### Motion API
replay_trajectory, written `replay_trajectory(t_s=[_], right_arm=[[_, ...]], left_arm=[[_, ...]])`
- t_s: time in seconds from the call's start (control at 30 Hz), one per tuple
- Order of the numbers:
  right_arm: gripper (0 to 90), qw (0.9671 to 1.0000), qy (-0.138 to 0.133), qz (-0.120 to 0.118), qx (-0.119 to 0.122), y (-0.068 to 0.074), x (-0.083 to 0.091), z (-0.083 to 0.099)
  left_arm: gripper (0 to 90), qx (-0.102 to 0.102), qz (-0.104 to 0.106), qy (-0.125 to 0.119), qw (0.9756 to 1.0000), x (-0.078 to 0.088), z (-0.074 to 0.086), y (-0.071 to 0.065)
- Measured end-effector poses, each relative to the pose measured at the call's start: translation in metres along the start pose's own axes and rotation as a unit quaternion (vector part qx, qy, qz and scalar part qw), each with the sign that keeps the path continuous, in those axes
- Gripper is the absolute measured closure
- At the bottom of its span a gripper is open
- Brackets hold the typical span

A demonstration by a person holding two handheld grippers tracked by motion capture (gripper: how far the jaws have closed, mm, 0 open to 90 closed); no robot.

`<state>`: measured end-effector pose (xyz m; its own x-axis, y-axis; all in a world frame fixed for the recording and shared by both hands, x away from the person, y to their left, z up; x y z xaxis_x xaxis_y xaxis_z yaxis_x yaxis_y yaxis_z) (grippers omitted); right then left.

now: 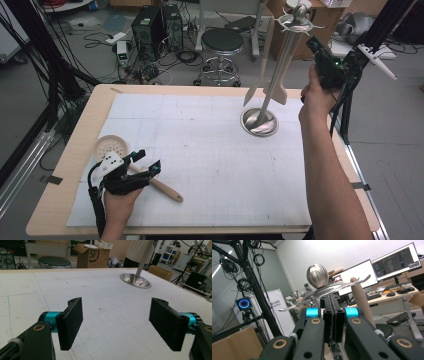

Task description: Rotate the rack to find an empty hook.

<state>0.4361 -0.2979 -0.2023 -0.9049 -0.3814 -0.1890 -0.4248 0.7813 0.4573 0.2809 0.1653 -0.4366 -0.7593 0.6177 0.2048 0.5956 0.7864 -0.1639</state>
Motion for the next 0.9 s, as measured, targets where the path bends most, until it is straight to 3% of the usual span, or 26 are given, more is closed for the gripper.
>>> replay_trajectory(t_s=[0.53, 0.9], right_arm=[[90.0, 0.9989, 0.011, -0.014, 0.043, 0.024, -0.008, 0.01], [90.0, 0.9985, 0.028, -0.025, 0.041, 0.036, -0.024, 0.018]], left_arm=[[27.8, 0.001, 0.001, 0.001, 1.0, -0.001, 0.0, -0.001], [27.7, 0.003, -0.001, -0.001, 1.0, 0.0, 0.0, 0.0]])
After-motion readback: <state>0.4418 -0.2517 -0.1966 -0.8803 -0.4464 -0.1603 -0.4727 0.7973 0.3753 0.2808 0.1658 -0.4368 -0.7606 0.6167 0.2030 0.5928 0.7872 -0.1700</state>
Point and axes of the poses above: each handheld gripper's, and its own axes: x roughly backward along the jaws, z roughly out of its underside, y roughly to its left, the point moved 5 cm from there along -x, roughly forward along the jaws, and after that the axes turned 3 degrees about -x, right-handed, at the moved point
